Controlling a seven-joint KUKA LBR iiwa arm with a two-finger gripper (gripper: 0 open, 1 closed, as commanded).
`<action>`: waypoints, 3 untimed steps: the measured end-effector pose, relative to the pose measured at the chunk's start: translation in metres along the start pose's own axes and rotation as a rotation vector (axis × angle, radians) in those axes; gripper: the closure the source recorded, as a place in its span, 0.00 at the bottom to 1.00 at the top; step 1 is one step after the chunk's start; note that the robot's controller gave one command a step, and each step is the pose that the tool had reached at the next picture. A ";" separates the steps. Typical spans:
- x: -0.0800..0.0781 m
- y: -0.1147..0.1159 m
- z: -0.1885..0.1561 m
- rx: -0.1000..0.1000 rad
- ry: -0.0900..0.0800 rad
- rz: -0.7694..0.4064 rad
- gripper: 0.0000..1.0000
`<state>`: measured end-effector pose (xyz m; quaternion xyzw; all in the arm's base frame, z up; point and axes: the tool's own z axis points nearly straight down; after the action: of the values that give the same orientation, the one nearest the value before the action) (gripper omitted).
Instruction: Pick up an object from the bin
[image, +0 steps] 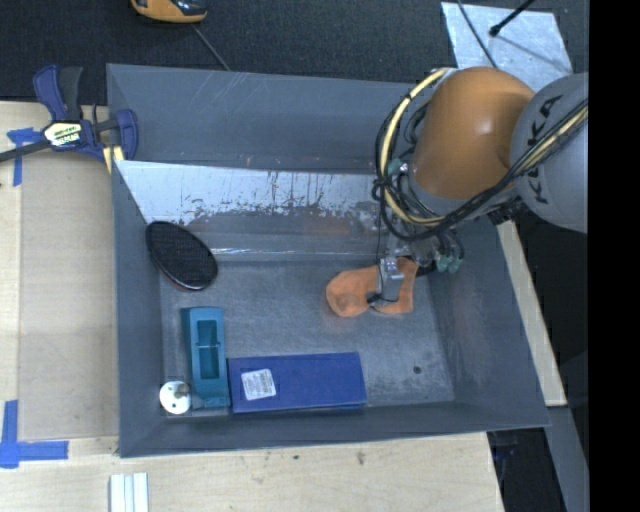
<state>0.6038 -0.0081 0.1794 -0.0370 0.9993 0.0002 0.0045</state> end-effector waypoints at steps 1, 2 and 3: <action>-0.005 -0.023 0.065 0.001 0.001 0.020 0.00; 0.027 -0.040 0.098 0.000 0.005 -0.108 1.00; 0.027 -0.040 0.098 0.000 0.005 -0.107 1.00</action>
Offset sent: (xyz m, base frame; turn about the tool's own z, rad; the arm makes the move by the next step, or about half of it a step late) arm -0.0235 -0.0408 -0.0983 -0.1091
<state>0.5812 -0.0497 0.0816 -0.0904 0.9959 -0.0002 0.0018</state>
